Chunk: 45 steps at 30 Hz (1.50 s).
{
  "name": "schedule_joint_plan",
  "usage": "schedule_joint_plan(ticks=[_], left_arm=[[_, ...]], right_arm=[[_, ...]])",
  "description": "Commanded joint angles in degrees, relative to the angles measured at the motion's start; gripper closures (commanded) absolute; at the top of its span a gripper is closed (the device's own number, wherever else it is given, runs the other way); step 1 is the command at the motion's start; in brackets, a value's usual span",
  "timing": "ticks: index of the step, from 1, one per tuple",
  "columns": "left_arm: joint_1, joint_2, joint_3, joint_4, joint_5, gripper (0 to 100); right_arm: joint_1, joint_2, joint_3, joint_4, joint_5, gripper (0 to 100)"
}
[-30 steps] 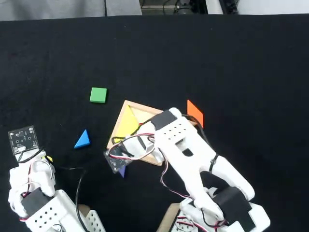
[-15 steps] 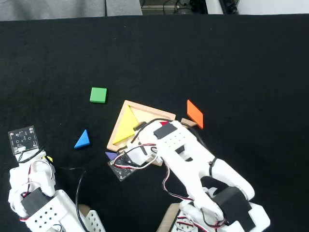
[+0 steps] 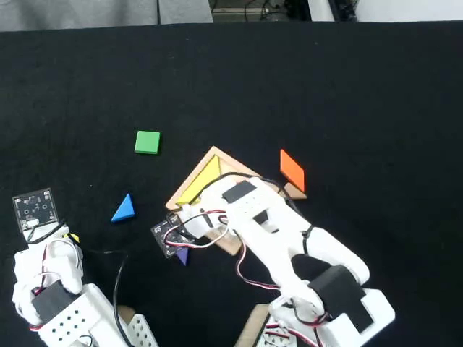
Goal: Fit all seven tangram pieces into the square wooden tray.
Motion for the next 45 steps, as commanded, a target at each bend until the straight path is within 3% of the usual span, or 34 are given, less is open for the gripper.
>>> schedule_joint_plan(ticks=[1,16,18,22,28,41,45], left_arm=[[0.7,-0.5,1.2,0.3,0.3,82],[0.7,-0.5,1.2,0.3,0.3,82],[0.7,-0.5,1.2,0.3,0.3,82],[0.7,-0.5,1.2,0.3,0.3,82],[0.7,-0.5,1.2,0.3,0.3,82],[0.4,-0.5,1.2,0.3,0.3,82],[0.5,-0.5,1.2,0.3,0.3,82]], right_arm=[[-0.1,-2.5,-3.0,0.1,-7.5,95.6],[-3.7,-13.4,-6.4,0.1,-42.5,95.6],[-0.4,-13.4,-9.5,0.2,-48.8,95.6],[13.6,-12.3,-15.3,1.8,-59.4,95.6],[22.1,-3.9,-15.7,1.5,-61.3,98.9],[22.1,10.2,-16.7,2.4,-61.0,98.8],[21.2,9.9,-17.0,7.5,-60.3,98.8]])
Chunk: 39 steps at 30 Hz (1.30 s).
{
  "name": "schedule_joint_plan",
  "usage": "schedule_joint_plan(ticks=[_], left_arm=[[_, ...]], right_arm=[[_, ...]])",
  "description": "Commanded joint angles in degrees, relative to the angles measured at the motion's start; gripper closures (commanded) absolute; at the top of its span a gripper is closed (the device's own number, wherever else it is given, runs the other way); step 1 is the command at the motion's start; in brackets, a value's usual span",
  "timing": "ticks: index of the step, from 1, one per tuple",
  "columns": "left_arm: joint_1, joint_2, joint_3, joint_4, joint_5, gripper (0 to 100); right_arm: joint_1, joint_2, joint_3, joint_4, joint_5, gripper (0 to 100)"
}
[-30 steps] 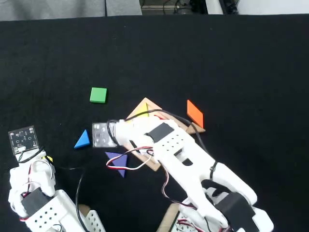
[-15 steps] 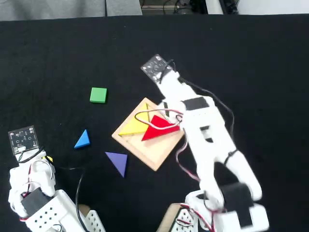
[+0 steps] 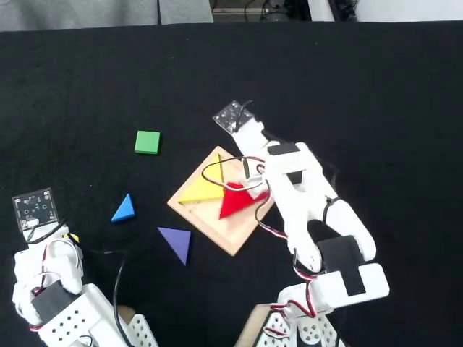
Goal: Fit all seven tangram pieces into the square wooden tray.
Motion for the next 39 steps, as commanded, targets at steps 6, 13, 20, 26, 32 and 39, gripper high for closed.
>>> schedule_joint_plan(ticks=[6,13,20,26,32,39], left_arm=[[0.4,-0.5,1.2,0.3,0.3,82],[0.3,-0.5,1.2,0.3,0.3,82],[0.3,-0.5,1.2,0.3,0.3,82],[0.4,-0.5,1.2,0.3,0.3,82],[0.4,-0.5,1.2,0.3,0.3,82],[0.4,-0.5,1.2,0.3,0.3,82]], right_arm=[[-7.6,-4.9,-3.2,13.3,3.3,98.8],[-10.4,-16.5,-6.9,22.8,3.9,98.7],[-14.3,-19.5,-0.7,27.4,17.1,85.1],[-14.4,-15.6,2.5,19.1,11.7,80.5],[-14.8,-11.0,2.2,15.2,2.5,80.4],[-5.6,-10.9,1.5,12.5,-3.9,80.4]])
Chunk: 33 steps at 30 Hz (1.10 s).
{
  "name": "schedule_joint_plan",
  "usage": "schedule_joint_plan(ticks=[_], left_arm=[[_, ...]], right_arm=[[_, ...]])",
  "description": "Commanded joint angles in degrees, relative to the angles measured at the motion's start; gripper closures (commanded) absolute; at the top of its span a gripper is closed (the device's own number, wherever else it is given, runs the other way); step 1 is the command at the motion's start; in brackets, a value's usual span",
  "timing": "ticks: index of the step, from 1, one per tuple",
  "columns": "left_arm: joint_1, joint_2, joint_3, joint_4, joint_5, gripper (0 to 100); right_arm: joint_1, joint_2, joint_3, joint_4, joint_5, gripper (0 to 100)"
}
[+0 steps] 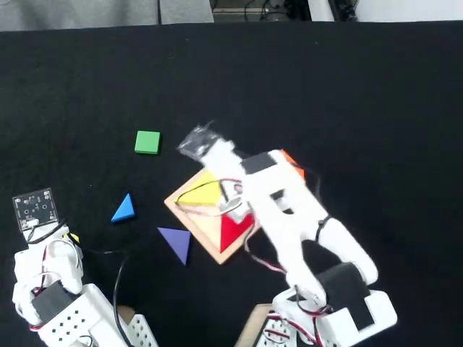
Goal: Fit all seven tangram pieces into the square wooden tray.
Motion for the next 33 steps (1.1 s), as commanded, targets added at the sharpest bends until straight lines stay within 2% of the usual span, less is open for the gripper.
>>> schedule_joint_plan(ticks=[1,8,14,16,19,22,29,33], left_arm=[[0.5,-0.5,1.2,0.3,0.3,82],[0.4,-0.5,1.2,0.3,0.3,82],[0.2,-0.5,1.2,0.3,0.3,82],[0.2,-0.5,1.2,0.3,0.3,82],[0.2,-0.5,1.2,0.3,0.3,82],[0.2,-0.5,1.2,0.3,0.3,82],[0.4,-0.5,1.2,0.3,0.3,82],[0.5,-0.5,1.2,0.3,0.3,82]], right_arm=[[6.2,0.1,-1.0,-4.0,-2.2,80.4],[6.8,7.2,-5.6,-8.2,-1.8,80.4],[6.8,19.8,-16.0,-5.7,-1.8,80.5],[7.3,23.6,-19.7,-3.5,-0.4,84.5],[7.5,27.5,-24.7,-0.3,4.0,99.0],[7.5,29.2,-27.6,2.2,8.4,95.6],[7.2,25.9,-33.8,3.5,31.0,96.8],[6.5,24.5,-40.9,5.7,36.3,98.8]])
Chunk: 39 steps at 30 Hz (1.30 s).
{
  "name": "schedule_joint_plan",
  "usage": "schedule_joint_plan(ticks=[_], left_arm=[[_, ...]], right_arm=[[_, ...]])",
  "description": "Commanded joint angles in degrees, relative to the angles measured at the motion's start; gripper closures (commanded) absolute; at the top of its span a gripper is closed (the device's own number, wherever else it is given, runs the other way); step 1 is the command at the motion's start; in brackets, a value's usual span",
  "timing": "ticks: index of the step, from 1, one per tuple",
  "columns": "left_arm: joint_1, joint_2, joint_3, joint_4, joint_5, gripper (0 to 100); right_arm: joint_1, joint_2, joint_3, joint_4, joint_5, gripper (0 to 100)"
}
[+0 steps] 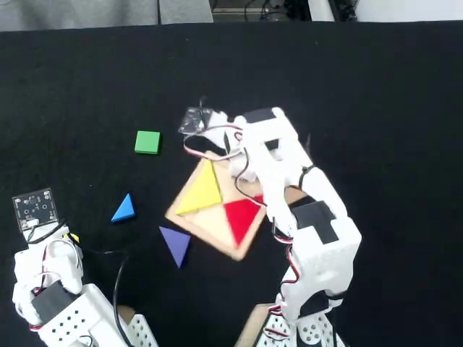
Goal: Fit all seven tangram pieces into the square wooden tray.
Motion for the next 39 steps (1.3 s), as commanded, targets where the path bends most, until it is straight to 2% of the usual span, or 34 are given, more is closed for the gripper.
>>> schedule_joint_plan(ticks=[1,4,5,12,15,18,22,24,28,30,33,35,36,39], left_arm=[[0.5,-0.5,1.2,0.3,0.3,82],[0.5,-0.5,1.2,0.3,0.3,82],[0.5,-0.5,1.2,0.3,0.3,82],[0.4,-0.5,1.2,0.3,0.3,82],[0.4,-0.5,1.2,0.3,0.3,82],[0.4,-0.5,1.2,0.3,0.3,82],[0.4,-0.5,1.2,0.3,0.3,82],[0.4,-0.5,1.2,0.3,0.3,82],[0.3,-0.5,1.2,0.3,0.3,82],[0.3,-0.5,1.2,0.3,0.3,82],[0.3,-0.5,1.2,0.3,0.3,82],[0.3,-0.5,1.2,0.3,0.3,82],[0.3,-0.5,1.2,0.3,0.3,82],[0.3,-0.5,1.2,0.3,0.3,82]], right_arm=[[-1.4,-4.4,-9.9,5.0,8.5,98.8],[-4.7,-2.0,-12.7,12.5,19.3,98.8],[-5.8,-0.8,-13.8,13.7,20.0,98.8],[-7.7,5.7,-20.1,14.2,18.5,98.6],[-7.8,5.9,-24.2,14.6,8.4,98.1],[-7.8,6.0,-29.1,18.3,2.9,89.4],[-8.2,6.4,-33.5,24.2,3.6,71.1],[-8.2,6.4,-34.2,25.6,6.0,65.8],[-8.2,5.8,-34.8,26.0,6.8,70.7],[-8.2,5.8,-36.0,29.2,5.0,80.2],[-7.8,6.1,-36.2,33.8,-0.6,99.6],[-6.5,6.4,-34.1,35.5,-6.8,94.8],[-5.9,6.4,-32.0,35.3,-9.0,95.9],[-4.8,5.9,-24.5,33.1,-10.2,98.2]])
